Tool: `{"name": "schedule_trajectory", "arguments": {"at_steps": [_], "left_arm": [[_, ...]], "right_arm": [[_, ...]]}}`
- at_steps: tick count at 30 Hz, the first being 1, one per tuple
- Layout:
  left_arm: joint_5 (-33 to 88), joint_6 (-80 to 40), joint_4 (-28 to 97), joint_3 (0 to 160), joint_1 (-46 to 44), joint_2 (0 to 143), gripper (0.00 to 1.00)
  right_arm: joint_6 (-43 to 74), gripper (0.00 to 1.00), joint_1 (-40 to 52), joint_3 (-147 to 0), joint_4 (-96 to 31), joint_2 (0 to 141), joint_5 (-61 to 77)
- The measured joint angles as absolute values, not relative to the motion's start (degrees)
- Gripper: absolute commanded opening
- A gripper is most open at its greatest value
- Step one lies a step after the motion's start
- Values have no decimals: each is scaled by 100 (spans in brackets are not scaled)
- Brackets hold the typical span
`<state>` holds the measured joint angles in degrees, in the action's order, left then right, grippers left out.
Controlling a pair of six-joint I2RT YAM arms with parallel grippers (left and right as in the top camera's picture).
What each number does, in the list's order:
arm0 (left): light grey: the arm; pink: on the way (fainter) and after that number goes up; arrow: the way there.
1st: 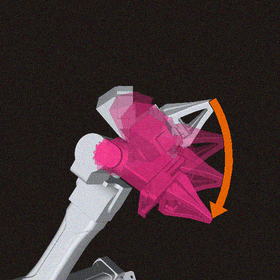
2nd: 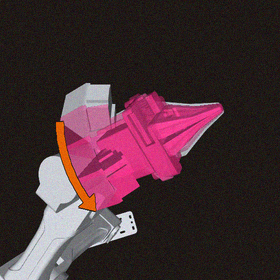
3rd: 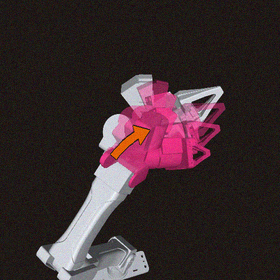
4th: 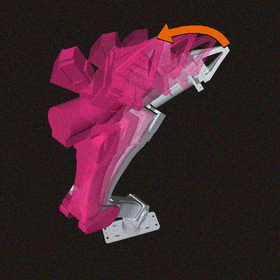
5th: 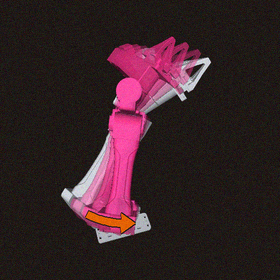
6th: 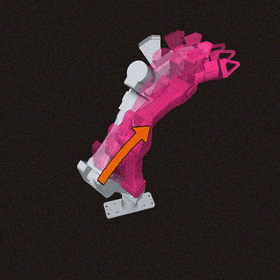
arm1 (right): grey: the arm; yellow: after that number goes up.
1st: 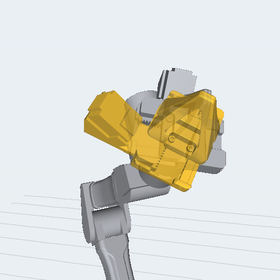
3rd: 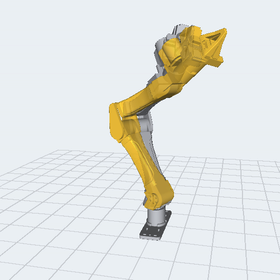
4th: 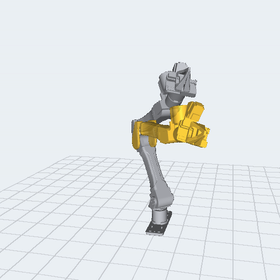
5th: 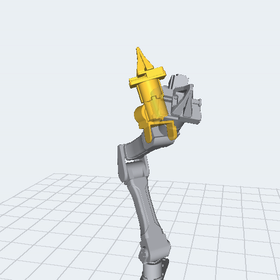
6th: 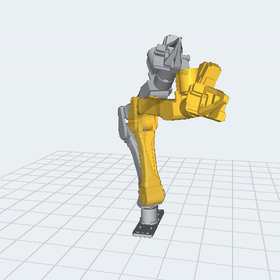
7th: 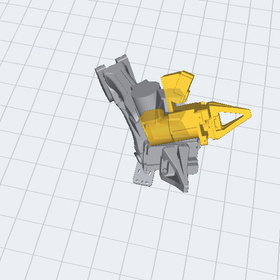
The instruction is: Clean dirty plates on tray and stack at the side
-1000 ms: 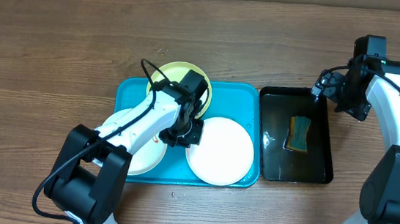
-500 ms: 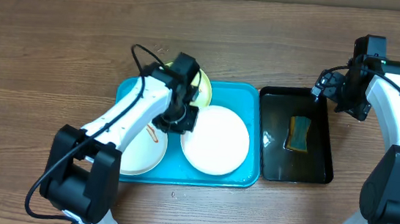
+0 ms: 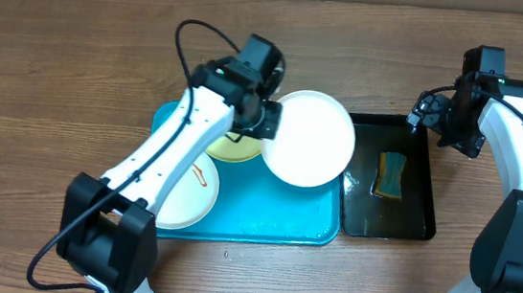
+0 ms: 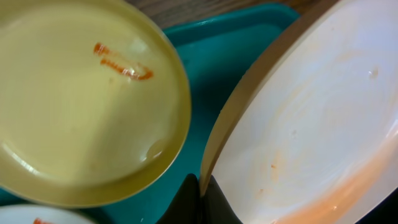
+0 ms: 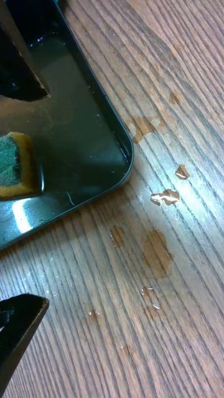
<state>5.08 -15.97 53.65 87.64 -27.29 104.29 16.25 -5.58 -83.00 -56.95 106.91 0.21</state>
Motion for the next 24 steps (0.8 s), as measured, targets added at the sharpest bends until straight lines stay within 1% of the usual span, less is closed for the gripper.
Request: {"name": "schedule_trajectory", "arguments": {"at_steps": [9, 16, 20, 24], "left_arm": [[174, -1704, 4510, 8770, -3378, 10429, 4], [-25, -1837, 4250, 8770, -3664, 10429, 4], [-110, -1850, 4086, 8770, -3756, 10429, 4], [-209, -1848, 3894, 8770, -3828, 10429, 4]], "right_arm": [[1627, 100, -558, -8300, -5645, 10691, 19], [1636, 100, -639, -8300, -5245, 10691, -51], [1688, 100, -1100, -8300, -5105, 10691, -49], [1717, 100, -1865, -8300, -5061, 10691, -86]]}}
